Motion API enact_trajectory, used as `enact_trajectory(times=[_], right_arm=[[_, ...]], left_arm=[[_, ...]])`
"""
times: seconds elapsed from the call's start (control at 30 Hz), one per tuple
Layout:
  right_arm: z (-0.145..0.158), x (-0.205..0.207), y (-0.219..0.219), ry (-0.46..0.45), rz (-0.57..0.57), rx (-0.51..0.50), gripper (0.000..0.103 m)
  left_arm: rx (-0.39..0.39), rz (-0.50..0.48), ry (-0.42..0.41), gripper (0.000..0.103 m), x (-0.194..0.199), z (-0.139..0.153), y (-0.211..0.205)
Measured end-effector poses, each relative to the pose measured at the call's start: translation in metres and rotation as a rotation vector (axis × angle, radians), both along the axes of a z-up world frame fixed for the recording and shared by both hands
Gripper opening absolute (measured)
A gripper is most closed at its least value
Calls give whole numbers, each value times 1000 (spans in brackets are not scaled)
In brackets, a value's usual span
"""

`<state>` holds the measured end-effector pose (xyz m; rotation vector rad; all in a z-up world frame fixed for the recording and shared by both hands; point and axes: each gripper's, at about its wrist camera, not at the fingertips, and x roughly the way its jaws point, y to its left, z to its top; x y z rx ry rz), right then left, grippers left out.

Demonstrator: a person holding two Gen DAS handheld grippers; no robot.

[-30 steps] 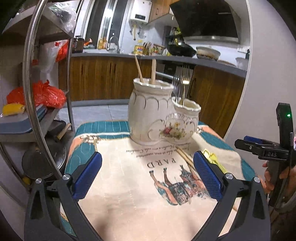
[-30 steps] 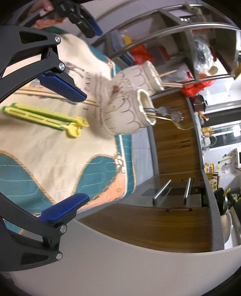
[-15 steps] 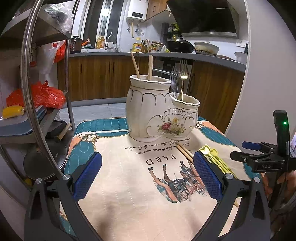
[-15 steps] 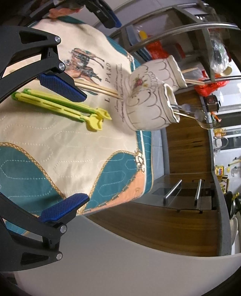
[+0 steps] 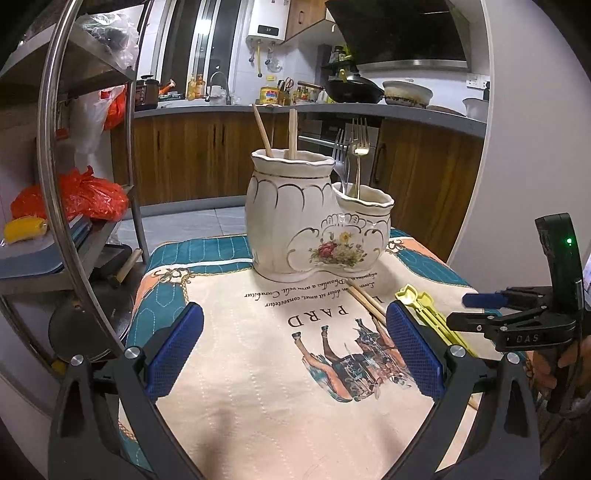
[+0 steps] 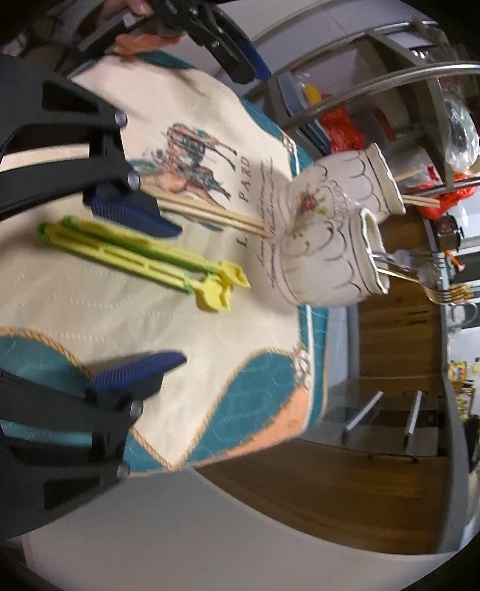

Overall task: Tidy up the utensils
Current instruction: 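Grasp the yellow plastic utensil with right tool while left tool grasps a wooden chopstick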

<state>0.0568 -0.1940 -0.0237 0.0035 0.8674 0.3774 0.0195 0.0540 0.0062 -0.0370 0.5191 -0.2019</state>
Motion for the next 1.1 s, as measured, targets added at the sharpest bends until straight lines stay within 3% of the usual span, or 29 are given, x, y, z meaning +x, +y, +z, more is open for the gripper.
enact_trajectory(times=[0.2, 0.4, 0.47, 0.57, 0.7, 0.8, 0.87, 1.1], right_arm=[[-4, 4, 8, 40, 14, -13, 30], [-5, 12, 12, 75, 38, -6, 28], [-5, 16, 12, 76, 33, -16, 28], [-7, 19, 5, 83, 33, -15, 19], [-11, 22, -3, 107, 46, 17, 18], [-9, 21, 0, 87, 73, -14, 16], [-8, 19, -3, 66, 68, -15, 11], [-3, 12, -22, 24, 49, 18, 11]], left_arm=[[61, 8, 8, 97, 1, -2, -11], [140, -3, 53, 97, 5, -6, -32], [147, -14, 77, 97, 7, -7, -39], [141, -33, 123, 97, 10, -8, -50], [169, -42, 158, 97, 13, -12, -68], [179, -46, 196, 96, 16, -16, -82], [180, -45, 230, 89, 19, -20, -90], [131, -12, 323, 65, 26, -32, -97]])
